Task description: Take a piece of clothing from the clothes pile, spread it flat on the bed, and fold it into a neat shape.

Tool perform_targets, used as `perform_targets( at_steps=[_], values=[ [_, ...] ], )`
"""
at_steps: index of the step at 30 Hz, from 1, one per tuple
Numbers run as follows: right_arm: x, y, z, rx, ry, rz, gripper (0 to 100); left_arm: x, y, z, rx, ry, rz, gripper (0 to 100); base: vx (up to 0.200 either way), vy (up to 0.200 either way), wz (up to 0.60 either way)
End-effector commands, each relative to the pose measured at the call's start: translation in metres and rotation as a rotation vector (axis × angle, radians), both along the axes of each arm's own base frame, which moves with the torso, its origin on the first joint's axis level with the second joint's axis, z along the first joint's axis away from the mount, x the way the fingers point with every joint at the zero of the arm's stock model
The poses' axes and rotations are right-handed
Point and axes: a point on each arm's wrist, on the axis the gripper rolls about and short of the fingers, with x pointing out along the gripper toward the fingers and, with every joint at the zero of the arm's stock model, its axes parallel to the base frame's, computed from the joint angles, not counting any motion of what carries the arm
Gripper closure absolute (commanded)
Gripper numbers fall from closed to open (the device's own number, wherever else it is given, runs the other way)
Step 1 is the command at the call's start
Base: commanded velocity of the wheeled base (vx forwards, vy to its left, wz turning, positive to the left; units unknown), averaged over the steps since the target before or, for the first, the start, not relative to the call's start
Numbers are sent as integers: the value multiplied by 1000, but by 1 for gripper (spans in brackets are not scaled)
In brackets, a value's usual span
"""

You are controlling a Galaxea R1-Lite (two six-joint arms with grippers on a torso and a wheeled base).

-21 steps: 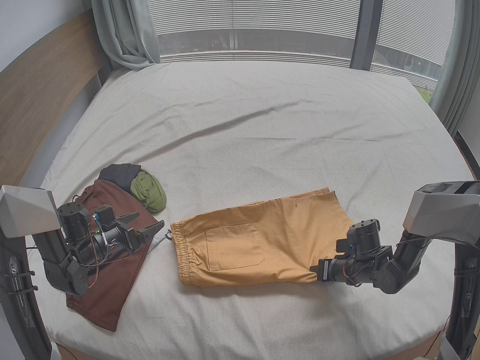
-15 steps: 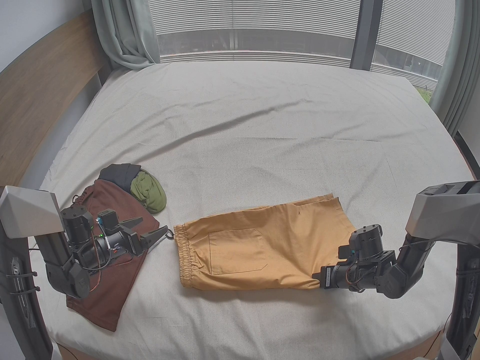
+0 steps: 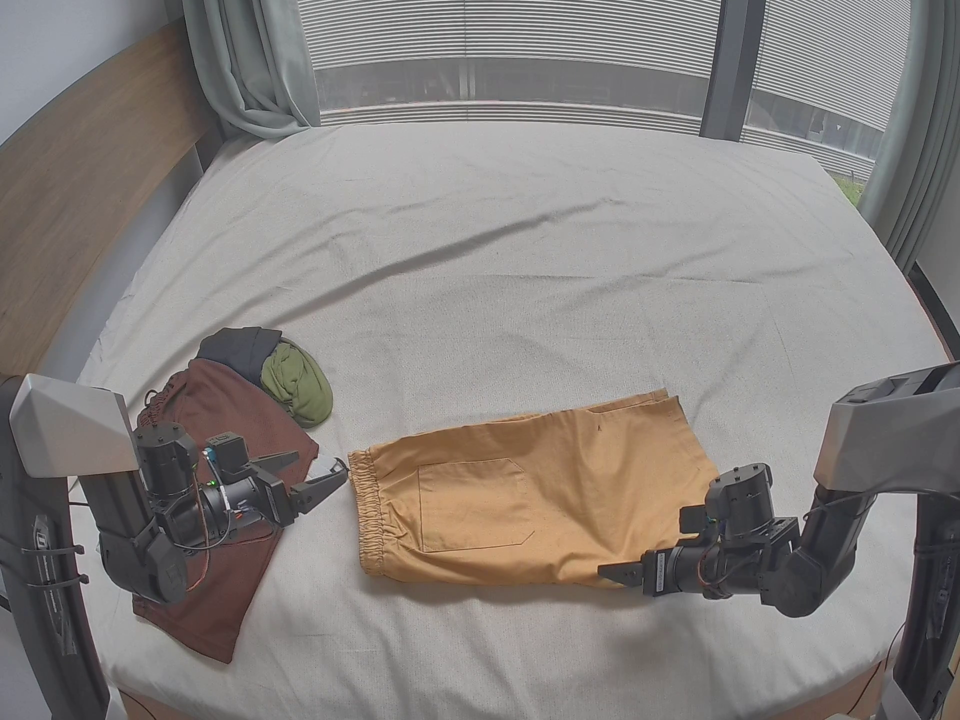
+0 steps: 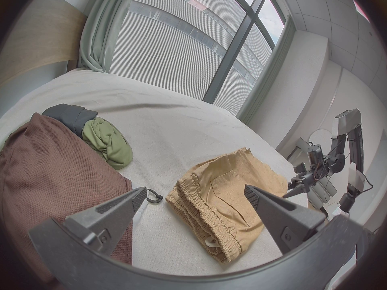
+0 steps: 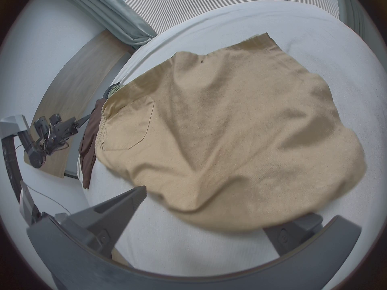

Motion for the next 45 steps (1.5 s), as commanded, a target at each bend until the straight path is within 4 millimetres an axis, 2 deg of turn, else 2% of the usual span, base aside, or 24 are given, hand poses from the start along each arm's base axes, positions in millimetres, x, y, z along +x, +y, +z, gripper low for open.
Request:
perform_targets(
  at_steps=[1,4,7,11,15,17,23,32,39,45],
  values=[
    [-40,0,15,19,15,81,0,0,-1,-6,-1,18,-6,0,0,0,0],
    [-62,-2,23,47,2,135,0,0,0,-15,-2,43,-6,0,0,0,0],
    [-74,2,37,124,-73,212,0,1,-1,-19,-4,55,-11,0,0,0,0],
    [-64,7,50,205,-197,239,0,2,-4,-23,-4,63,-19,0,0,0,0],
    [-42,16,62,264,-307,256,0,-1,-11,-25,-20,91,-37,0,0,0,0],
    [-28,14,70,302,-354,257,0,-2,-15,-25,-37,110,-43,0,0,0,0],
    [-25,-1,80,362,-368,247,0,-6,-15,-26,-39,127,-45,0,0,0,0],
    [-4,-41,88,351,-442,104,0,-6,-15,-36,-65,179,-32,0,0,0,0],
    [-4,-48,89,352,-443,90,0,-8,-21,-53,-76,241,-41,0,0,0,0],
    [-4,-47,93,359,-456,95,0,-6,-29,-55,-123,287,-36,0,0,0,0]
  ],
)
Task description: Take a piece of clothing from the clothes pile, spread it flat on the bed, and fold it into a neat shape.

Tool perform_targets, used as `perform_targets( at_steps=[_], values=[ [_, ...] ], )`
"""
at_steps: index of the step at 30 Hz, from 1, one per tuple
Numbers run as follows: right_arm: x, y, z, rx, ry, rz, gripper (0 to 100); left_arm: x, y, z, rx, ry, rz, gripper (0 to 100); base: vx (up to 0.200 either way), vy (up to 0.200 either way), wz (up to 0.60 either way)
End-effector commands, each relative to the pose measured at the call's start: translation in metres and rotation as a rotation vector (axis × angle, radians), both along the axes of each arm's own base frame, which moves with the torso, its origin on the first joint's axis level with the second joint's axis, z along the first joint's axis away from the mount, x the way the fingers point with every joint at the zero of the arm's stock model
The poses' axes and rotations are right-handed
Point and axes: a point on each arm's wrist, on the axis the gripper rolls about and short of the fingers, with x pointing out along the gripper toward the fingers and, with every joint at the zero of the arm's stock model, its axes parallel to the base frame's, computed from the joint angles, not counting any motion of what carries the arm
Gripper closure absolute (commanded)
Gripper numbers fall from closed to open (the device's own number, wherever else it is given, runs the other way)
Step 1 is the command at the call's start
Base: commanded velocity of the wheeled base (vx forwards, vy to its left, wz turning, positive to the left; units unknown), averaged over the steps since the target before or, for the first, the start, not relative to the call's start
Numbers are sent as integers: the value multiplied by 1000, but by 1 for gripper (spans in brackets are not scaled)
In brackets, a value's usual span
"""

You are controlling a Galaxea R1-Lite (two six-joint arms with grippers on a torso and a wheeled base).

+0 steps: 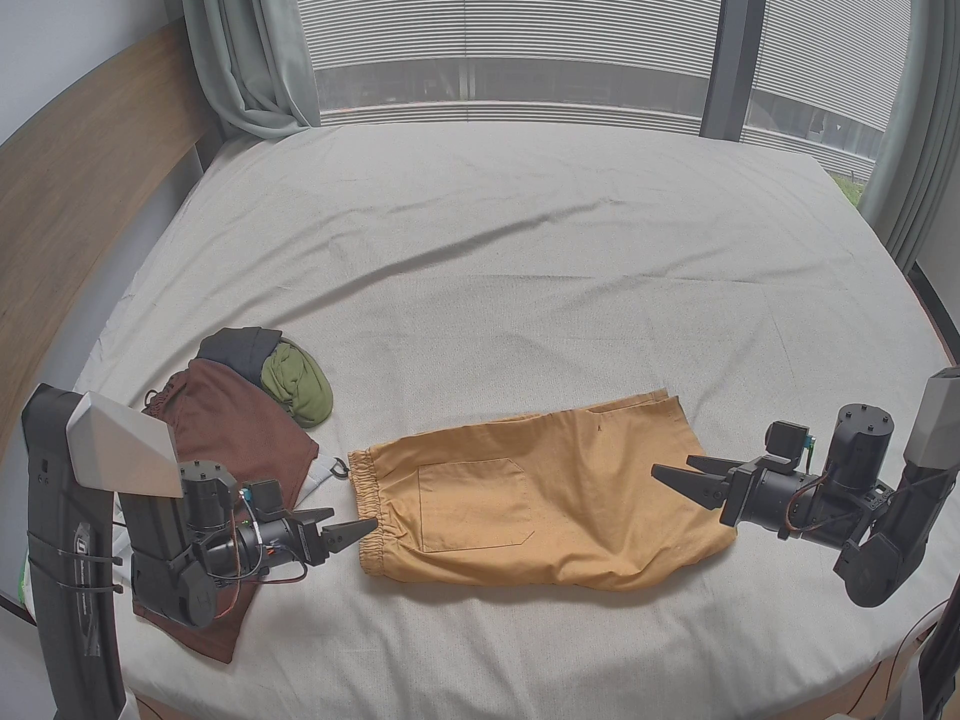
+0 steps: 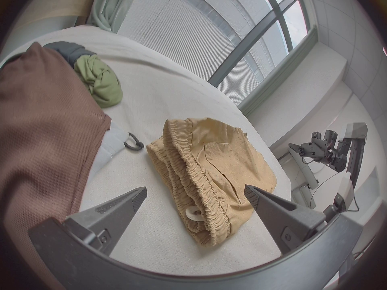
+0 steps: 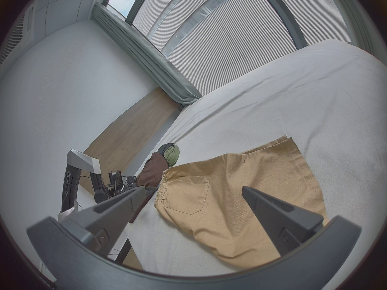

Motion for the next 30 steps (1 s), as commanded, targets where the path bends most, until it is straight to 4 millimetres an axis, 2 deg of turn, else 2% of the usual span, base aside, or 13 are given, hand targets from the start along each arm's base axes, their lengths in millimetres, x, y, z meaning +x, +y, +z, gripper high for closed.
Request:
perform_targets(
  at_steps=[1,4,12,30],
  values=[
    [0,2,2,3,-10,6,0,3,-6,-4,-34,32,2,0,0,0,0],
    [1,3,2,3,-10,8,0,8,-11,-5,-57,43,10,0,0,0,0],
    [4,2,2,5,-17,3,0,18,-24,-24,-26,43,52,0,0,0,0],
    [6,3,0,4,-16,2,0,25,-44,-25,-118,96,66,0,0,0,0]
  ],
)
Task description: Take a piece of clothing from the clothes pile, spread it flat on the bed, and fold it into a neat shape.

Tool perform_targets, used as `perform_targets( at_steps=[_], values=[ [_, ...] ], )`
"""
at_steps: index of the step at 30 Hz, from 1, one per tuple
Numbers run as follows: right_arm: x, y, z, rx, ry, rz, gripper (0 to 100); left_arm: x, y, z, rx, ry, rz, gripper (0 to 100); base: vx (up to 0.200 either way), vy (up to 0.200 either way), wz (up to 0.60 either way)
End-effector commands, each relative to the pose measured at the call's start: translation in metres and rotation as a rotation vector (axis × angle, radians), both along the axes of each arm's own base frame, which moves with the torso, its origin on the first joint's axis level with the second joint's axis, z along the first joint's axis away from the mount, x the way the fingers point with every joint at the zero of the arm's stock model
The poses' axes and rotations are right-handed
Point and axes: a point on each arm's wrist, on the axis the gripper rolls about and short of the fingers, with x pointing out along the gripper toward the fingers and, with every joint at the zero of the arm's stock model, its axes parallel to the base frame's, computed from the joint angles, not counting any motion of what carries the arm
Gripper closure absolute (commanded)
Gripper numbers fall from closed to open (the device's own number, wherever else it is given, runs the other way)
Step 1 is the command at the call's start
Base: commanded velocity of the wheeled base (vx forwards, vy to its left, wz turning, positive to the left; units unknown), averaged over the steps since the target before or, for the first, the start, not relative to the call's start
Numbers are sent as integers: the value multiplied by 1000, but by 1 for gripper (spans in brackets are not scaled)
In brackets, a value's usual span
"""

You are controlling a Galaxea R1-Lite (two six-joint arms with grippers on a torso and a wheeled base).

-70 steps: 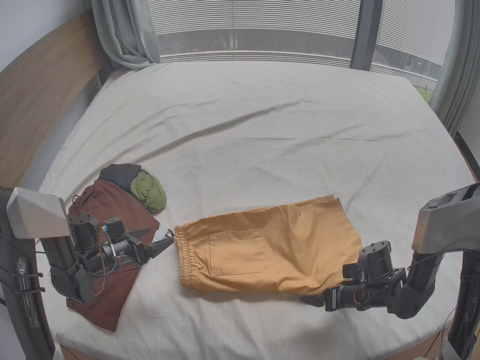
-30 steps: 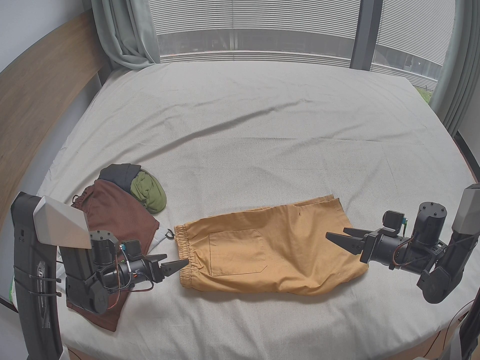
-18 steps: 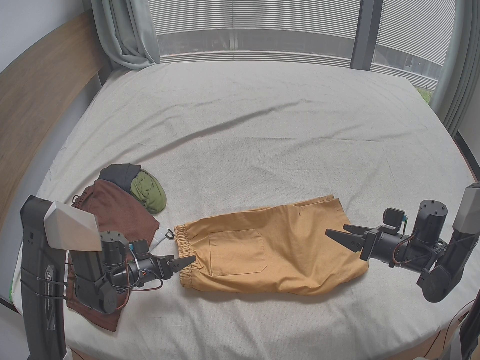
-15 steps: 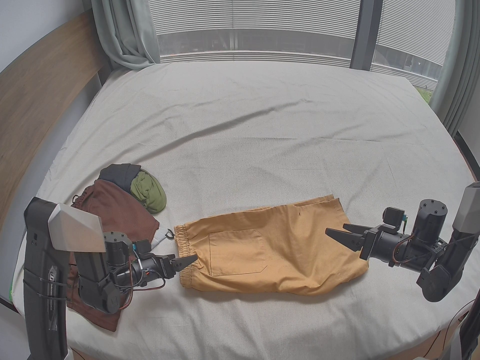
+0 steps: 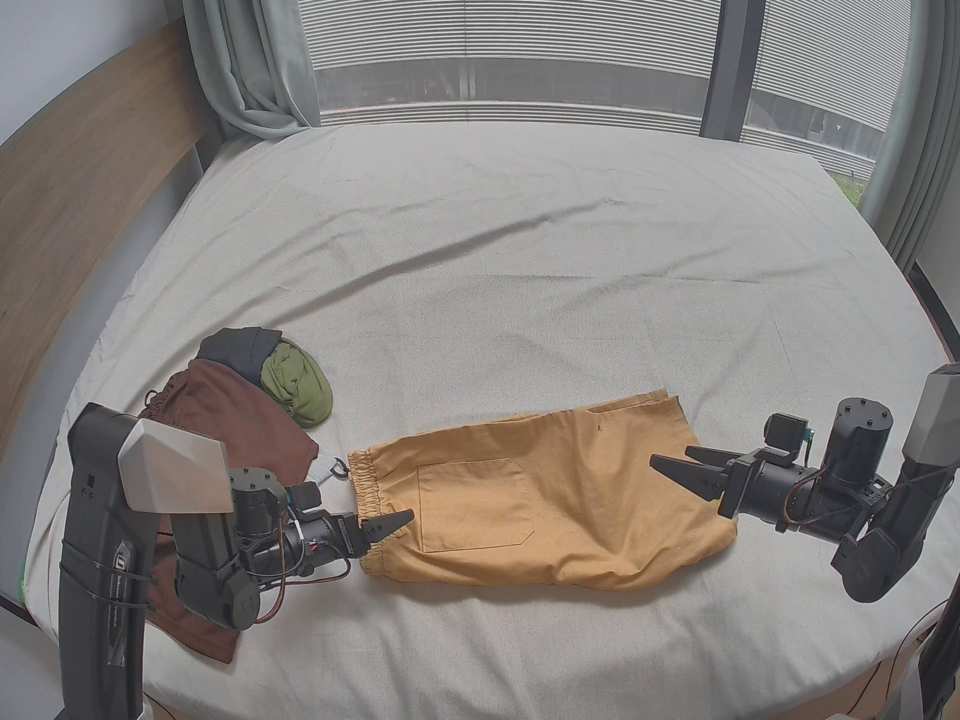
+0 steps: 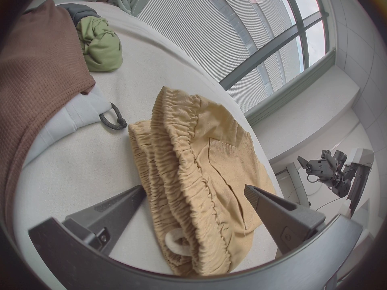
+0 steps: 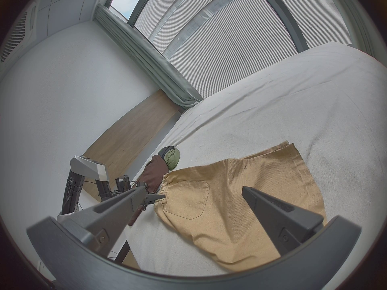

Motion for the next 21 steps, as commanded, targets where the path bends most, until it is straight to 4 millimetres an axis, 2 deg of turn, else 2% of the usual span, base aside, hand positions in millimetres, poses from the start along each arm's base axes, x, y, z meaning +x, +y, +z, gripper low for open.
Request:
perform_targets(
  at_steps=[1,7,13,14,21],
  values=[
    [1,0,-2,-1,5,-1,0,3,-6,-1,-7,-2,10,0,0,0,0],
    [1,0,-2,-1,6,-1,0,6,-14,0,-27,9,59,0,0,0,0],
    [2,1,-3,-1,3,-1,0,6,-14,0,-29,10,60,0,0,0,0],
    [2,1,-3,0,0,-2,0,6,-14,0,-30,11,61,100,0,0,0],
    [3,1,-6,-3,9,-4,0,6,-13,0,-33,15,57,100,0,0,0]
  ],
)
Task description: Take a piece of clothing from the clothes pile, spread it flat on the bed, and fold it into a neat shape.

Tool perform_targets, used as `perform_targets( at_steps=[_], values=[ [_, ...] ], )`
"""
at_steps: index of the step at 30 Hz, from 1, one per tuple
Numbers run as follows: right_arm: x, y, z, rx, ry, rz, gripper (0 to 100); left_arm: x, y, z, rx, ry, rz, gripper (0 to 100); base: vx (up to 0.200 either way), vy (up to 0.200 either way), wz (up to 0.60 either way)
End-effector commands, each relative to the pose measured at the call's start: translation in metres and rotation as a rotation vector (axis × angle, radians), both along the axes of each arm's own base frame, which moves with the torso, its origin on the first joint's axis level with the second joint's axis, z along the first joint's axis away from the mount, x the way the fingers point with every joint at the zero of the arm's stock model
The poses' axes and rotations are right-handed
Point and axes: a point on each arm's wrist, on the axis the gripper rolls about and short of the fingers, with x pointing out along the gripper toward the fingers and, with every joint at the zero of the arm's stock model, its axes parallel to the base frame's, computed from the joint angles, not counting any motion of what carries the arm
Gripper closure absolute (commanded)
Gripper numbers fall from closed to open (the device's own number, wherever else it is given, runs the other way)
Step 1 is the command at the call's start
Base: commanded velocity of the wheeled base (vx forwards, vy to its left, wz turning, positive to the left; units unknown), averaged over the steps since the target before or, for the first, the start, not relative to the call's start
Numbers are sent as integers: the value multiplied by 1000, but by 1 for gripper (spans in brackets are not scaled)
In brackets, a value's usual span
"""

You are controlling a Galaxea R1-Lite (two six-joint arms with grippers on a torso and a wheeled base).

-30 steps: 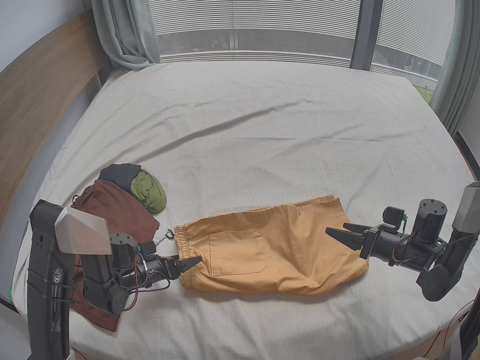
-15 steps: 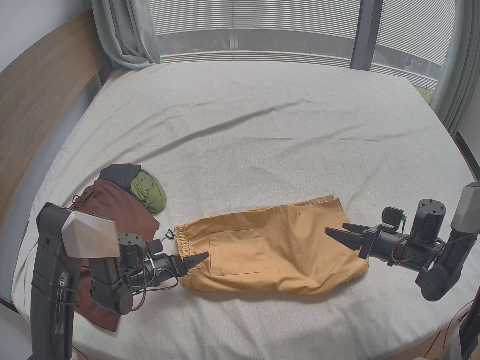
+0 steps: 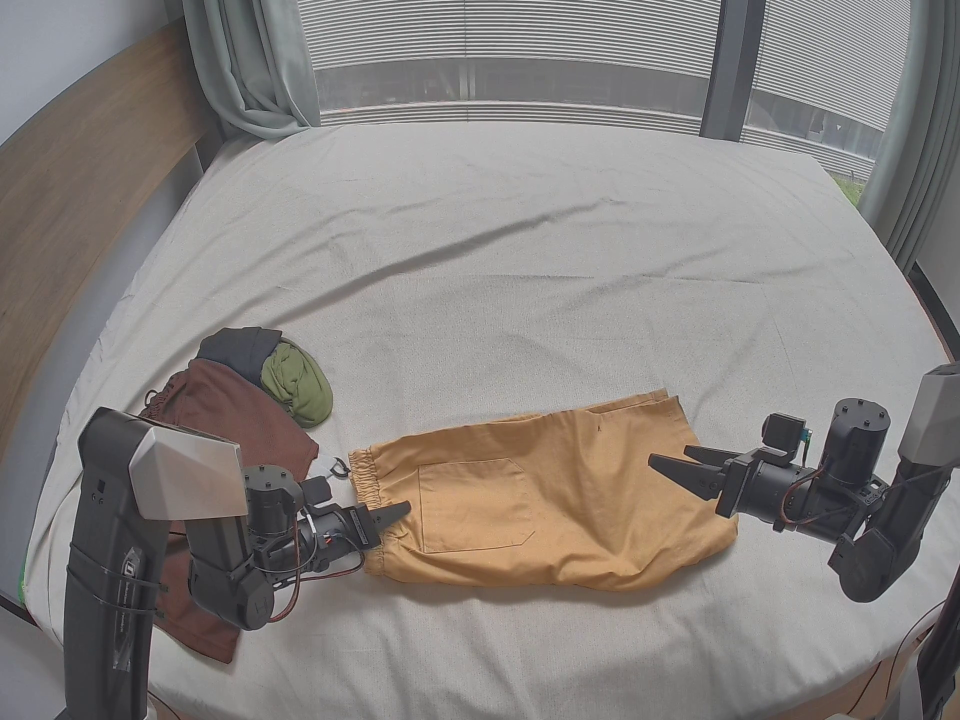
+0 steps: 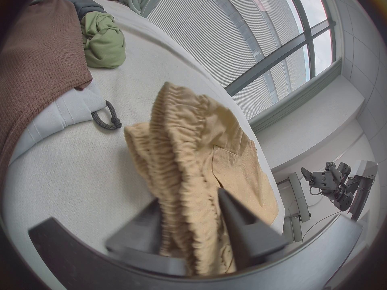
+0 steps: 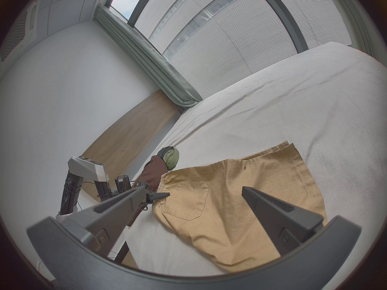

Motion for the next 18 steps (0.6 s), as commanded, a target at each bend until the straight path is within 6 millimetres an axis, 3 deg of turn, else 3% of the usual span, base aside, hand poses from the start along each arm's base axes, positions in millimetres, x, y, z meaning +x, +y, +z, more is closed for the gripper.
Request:
perform_targets(
  at_steps=[1,15,18],
  values=[
    [1,0,-4,-3,12,-1,0,0,1,0,-4,4,-1,100,0,0,0],
    [1,0,-7,-8,23,-2,0,-6,4,1,-18,32,-16,100,0,0,0],
    [1,0,-9,-10,26,0,0,-10,6,10,-30,28,-40,100,0,0,0]
  ],
)
